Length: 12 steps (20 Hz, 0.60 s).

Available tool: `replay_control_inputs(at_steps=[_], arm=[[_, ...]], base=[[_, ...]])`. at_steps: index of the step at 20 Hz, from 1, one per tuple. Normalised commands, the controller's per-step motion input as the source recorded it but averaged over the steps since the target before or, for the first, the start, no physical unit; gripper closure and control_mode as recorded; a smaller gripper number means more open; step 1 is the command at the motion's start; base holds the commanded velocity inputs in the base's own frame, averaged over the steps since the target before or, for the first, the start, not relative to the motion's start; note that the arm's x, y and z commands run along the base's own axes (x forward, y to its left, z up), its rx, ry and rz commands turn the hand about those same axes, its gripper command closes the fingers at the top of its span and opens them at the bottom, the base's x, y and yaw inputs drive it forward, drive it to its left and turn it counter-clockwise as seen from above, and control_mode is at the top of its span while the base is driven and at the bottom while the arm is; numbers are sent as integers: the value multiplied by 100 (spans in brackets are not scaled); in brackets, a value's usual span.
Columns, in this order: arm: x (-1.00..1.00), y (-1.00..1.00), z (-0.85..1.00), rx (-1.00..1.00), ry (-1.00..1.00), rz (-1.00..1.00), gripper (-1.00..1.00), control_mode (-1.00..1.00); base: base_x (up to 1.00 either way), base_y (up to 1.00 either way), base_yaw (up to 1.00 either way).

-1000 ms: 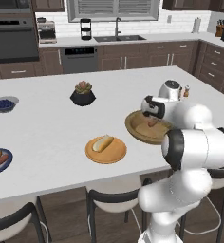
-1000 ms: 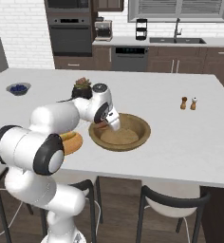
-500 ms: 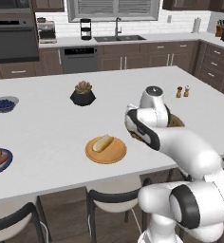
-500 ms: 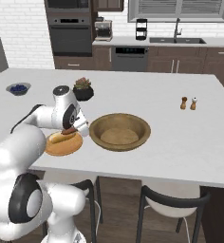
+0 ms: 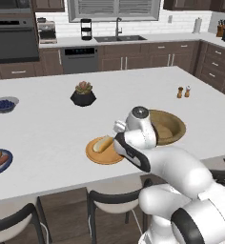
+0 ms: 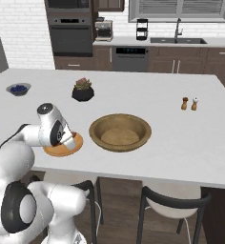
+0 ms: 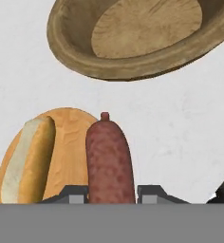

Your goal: Place one bun and one sausage from the bowl on each plate.

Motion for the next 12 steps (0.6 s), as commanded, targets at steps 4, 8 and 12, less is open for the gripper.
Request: replay_control_inputs(at_steps=[4, 8, 12], arm=[[73, 47, -42, 0, 0, 0, 100, -100], [90, 36, -27, 0, 0, 0, -100, -100], [0, 0, 0, 0, 0, 0, -100, -100]], base=[[0, 0, 0], [0, 0, 0], [0, 0, 0]])
